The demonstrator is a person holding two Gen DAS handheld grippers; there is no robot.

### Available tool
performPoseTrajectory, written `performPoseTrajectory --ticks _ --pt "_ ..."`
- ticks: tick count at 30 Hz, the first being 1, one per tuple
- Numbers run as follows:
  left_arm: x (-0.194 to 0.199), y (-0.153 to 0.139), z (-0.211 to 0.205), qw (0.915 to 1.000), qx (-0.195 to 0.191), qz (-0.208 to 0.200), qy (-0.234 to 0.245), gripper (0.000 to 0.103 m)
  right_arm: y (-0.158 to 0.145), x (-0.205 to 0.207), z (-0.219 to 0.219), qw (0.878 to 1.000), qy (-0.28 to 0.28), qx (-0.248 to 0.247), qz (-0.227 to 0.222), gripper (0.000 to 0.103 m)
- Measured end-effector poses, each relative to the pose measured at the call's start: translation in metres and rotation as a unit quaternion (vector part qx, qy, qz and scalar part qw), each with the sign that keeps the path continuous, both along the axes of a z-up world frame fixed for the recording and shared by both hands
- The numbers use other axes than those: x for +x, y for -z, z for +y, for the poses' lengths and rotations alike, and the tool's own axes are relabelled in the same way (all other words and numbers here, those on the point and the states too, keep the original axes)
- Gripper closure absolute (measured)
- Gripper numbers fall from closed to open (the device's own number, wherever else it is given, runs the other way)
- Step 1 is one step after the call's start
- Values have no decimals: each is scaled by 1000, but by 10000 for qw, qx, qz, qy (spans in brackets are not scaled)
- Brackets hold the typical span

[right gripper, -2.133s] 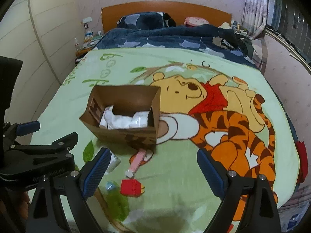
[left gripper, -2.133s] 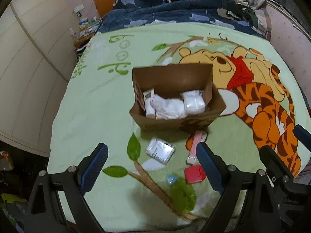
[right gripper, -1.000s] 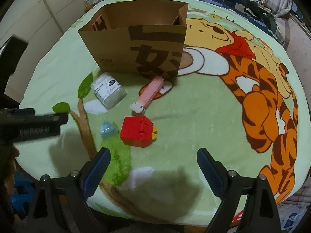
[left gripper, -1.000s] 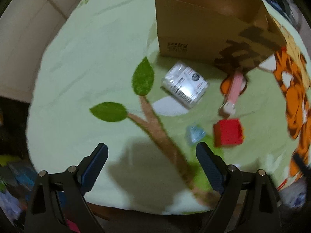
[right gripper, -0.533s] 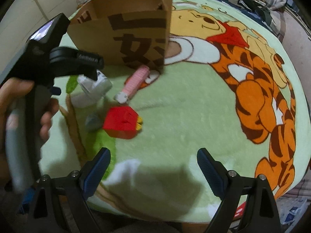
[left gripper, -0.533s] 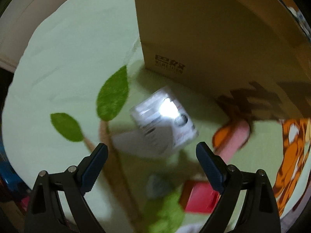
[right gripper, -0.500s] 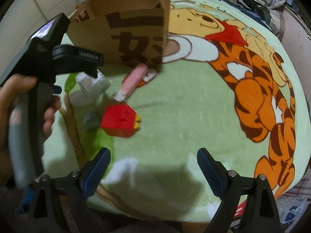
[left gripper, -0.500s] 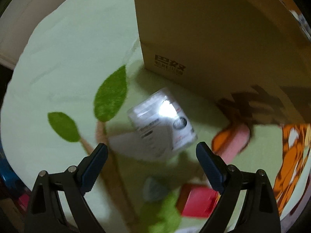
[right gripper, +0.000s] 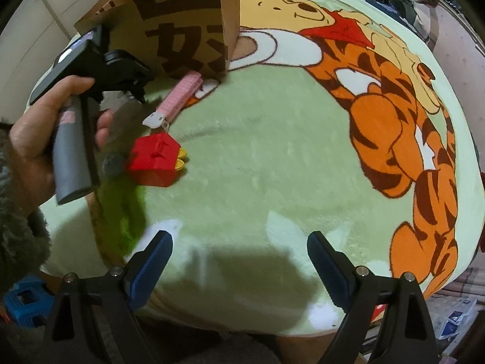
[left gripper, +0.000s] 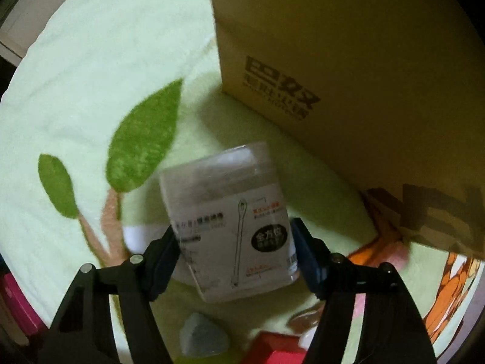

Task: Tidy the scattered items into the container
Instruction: 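Grasp the white cotton-swab container with the left tool while the right tool grasps the red block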

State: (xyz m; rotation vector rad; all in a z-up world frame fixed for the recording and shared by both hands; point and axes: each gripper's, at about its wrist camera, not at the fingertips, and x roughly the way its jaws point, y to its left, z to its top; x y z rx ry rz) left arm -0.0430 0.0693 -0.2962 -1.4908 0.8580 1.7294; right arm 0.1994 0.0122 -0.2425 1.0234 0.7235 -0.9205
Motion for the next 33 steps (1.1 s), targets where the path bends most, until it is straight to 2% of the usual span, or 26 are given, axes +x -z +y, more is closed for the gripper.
performPoseTrajectory --ticks 4,8,10,13,17,20,24,27,33 --pt "-3 -9 -17 9967 -87 189 780 37 -1 6 -6 10000 18 -24 -61 10" --pt "-15 -14 -45 9809 -282 745 1775 37 -5 24 -16 9998 -50 -169 -100 10" --pt "-26 -17 -59 9734 -365 1006 2028 37 -6 37 -22 9996 -108 -232 -139 10" --pt "-43 -18 -71 9693 -465 1209 2090 37 -8 58 -30 9990 -205 -313 -241 10" --pt "-62 -11 -76 9716 -620 1219 1928 38 -10 85 -39 9984 -295 -440 -210 10" --pt "-62 -7 -73 9716 -614 1237 1923 38 -5 104 -46 9982 -367 -457 -145 10" --pt "-57 -4 -69 9701 -627 1290 1960 37 6 123 -57 9985 -431 -330 -100 10" --pt "-58 -4 -66 9707 -635 1279 1933 37 19 136 -67 9988 -493 -59 -40 10" --pt "-55 -2 -61 9697 -654 1281 1975 37 39 143 -77 9982 -477 351 -74 10"
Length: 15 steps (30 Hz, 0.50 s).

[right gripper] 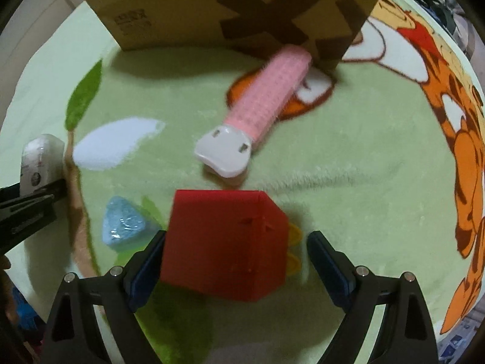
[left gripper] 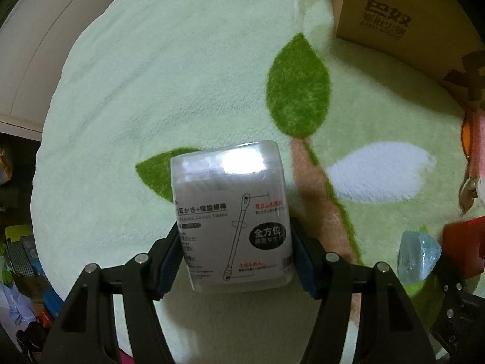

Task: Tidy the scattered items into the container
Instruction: 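Grasp the white cotton-swab container with the left tool while the right tool grasps the red block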

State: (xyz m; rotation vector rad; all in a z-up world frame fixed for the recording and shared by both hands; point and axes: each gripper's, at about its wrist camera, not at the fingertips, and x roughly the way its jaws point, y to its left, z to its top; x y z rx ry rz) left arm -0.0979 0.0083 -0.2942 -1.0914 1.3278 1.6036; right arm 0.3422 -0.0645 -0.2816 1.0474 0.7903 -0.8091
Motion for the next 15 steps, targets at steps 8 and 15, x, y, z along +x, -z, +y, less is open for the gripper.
performPoseTrajectory --ticks 8,15 --pt "8 -11 2 9999 -7 11 119 38 -9 -6 1 9998 -60 -128 -106 32" --pt "40 -37 -1 9990 -61 -193 402 38 -27 -43 18 9995 176 -197 -169 32"
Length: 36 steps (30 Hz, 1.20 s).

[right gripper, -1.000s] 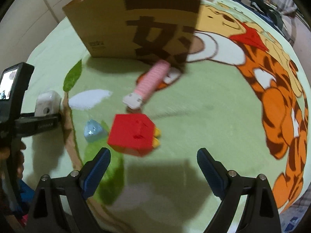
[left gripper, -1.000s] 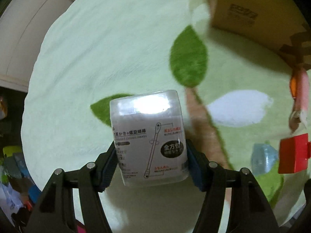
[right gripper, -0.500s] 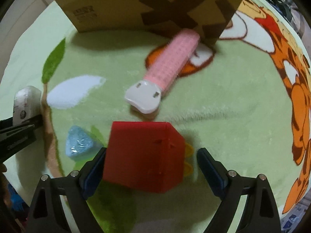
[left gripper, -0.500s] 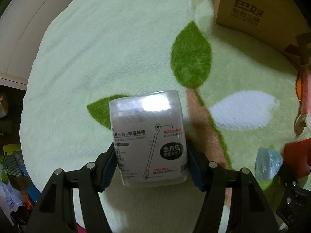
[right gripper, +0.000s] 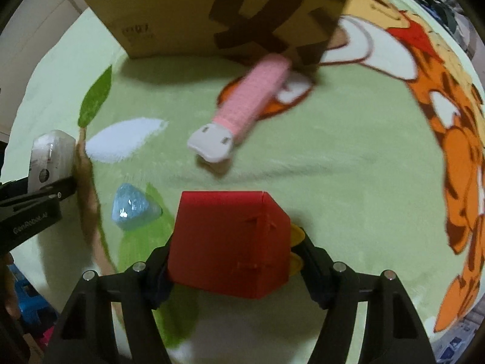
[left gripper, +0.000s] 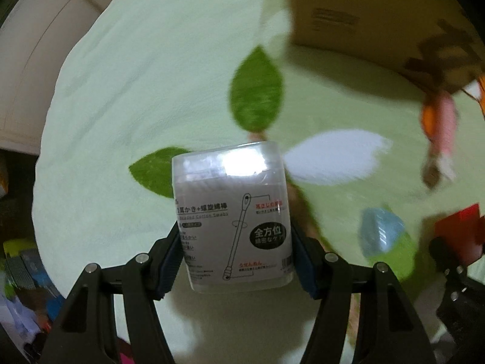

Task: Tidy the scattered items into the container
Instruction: 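Grasp the white cotton-swab container with the left tool while the right tool grasps the red block, then carry the swab container and red block with both tools over the cardboard box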

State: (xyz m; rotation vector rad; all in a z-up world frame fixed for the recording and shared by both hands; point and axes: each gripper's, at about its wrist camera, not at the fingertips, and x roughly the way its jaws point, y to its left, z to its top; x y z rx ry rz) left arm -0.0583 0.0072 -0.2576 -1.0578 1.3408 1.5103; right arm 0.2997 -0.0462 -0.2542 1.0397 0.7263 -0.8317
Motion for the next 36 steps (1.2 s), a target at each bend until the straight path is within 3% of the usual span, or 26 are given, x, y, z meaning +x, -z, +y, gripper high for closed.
performPoseTrajectory --ticks 3,7,10,11,12,15,20,28,36 --pt "31 -23 8 9998 -37 -86 162 38 -22 -24 5 9996 221 -178 -6 32" --pt "55 -64 5 9993 222 -143 276 38 -66 -66 -1 9963 639 -553 -154 32" --pt "65 -98 -4 9977 602 -152 287 38 -104 -88 -5 9906 931 -956 -304 32" --pt "36 -111 0 9968 728 -171 284 38 -122 -96 -4 9873 1046 -1140 -372 32" --pt "33 -127 0 9956 864 -175 301 38 -133 -102 -4 9844 1133 -1282 -411 32" --pt "46 -174 6 9895 1367 -46 460 38 -176 -122 -6 9717 1455 -1781 -531 32" --pt "60 -244 20 9785 1954 43 658 38 -219 -135 -6 9586 1612 -2231 -726 32" --pt "77 -284 4 9688 2309 12 903 38 -245 -136 12 9504 1577 -2547 -833 32" --pt "83 -292 2 9656 2395 -65 1015 38 -252 -142 18 9474 1635 -2647 -747 32"
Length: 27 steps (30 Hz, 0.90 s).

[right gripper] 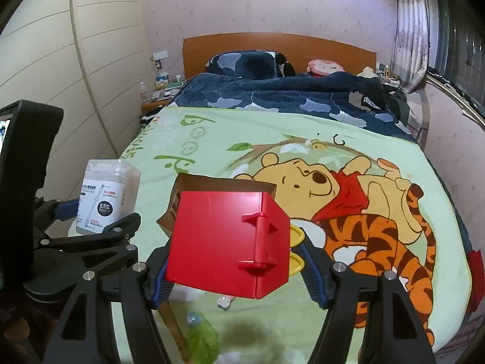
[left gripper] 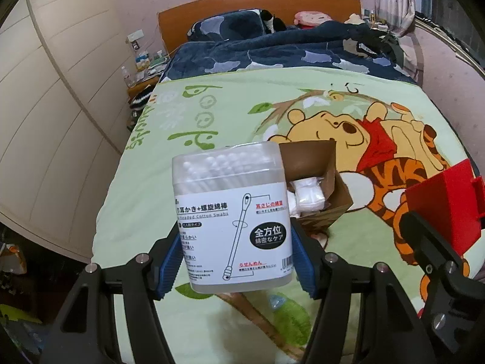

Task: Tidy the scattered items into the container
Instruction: 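Carry the swab container and red block with both tools over the cardboard box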

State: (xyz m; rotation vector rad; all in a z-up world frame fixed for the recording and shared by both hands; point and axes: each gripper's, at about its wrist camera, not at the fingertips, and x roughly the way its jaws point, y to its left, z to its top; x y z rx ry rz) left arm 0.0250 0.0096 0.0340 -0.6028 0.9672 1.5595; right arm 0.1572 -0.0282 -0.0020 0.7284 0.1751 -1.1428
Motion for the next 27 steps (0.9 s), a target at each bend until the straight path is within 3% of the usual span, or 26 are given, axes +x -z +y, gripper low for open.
performPoseTrajectory --ticks 3,4,27 --pt "1 -1 1 10000 17 -17 11 38 -1 -1 0 10000 42 -22 19 32" --pt "1 -1 2 10000 21 -25 0 38 -3 0 0 9987 484 -181 -53 32" --pt "-3 15 17 9994 -239 -112 -221 38 3 5 -14 9990 445 0 -76 32"
